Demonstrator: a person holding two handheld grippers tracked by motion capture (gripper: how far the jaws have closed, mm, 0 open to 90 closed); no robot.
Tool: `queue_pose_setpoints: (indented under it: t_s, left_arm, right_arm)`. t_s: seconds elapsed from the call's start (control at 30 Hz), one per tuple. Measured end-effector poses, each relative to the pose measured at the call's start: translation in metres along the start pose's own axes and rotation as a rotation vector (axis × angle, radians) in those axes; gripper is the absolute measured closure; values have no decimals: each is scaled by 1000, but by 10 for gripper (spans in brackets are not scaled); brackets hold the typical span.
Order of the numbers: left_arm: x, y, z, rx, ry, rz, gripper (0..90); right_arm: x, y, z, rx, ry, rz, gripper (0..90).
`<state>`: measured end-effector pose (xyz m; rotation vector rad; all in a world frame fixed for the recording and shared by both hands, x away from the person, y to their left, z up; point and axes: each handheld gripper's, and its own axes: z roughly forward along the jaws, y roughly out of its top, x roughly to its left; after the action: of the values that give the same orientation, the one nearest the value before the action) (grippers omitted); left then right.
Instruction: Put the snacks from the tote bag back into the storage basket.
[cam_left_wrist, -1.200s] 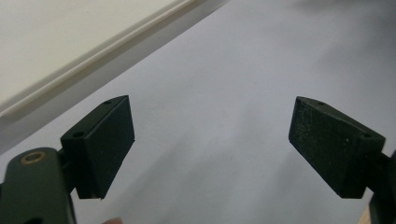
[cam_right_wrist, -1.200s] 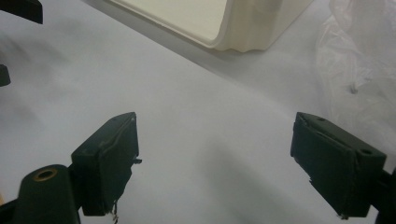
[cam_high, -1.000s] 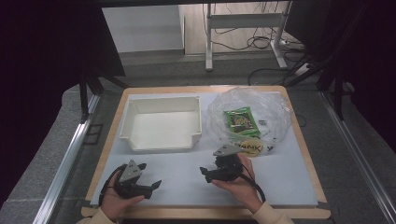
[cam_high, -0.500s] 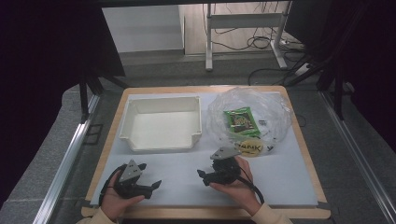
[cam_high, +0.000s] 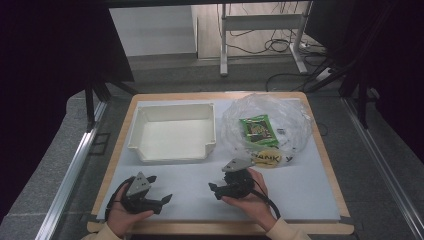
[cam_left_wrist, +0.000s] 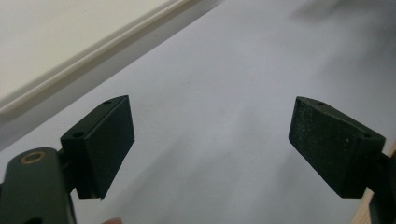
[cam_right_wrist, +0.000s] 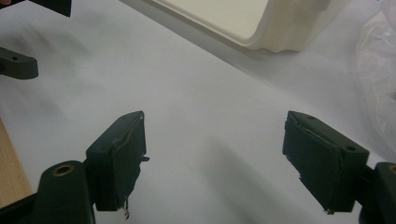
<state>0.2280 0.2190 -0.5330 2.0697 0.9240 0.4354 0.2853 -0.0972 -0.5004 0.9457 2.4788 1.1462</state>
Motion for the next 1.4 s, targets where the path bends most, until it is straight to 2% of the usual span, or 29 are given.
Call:
queue_pose_setpoints:
  t_s: [0.2, 0.5, 0.97, 1.4]
  left_arm:
    - [1, 0, -1, -1, 1, 0, 143]
    - [1, 0, 3, 15, 5, -3, 143]
    - [1, 0, 2, 7, 7, -7, 143]
    - [0, 0, 3, 20, 4, 2, 143]
  right_arm:
    - [-2, 7, -5, 1, 1, -7, 223]
    - [-4, 27, -19, -41, -3, -47, 223]
    - [-11, 40, -30, -67, -7, -38, 228]
    - [-17, 50, -39, -96, -9, -26, 228]
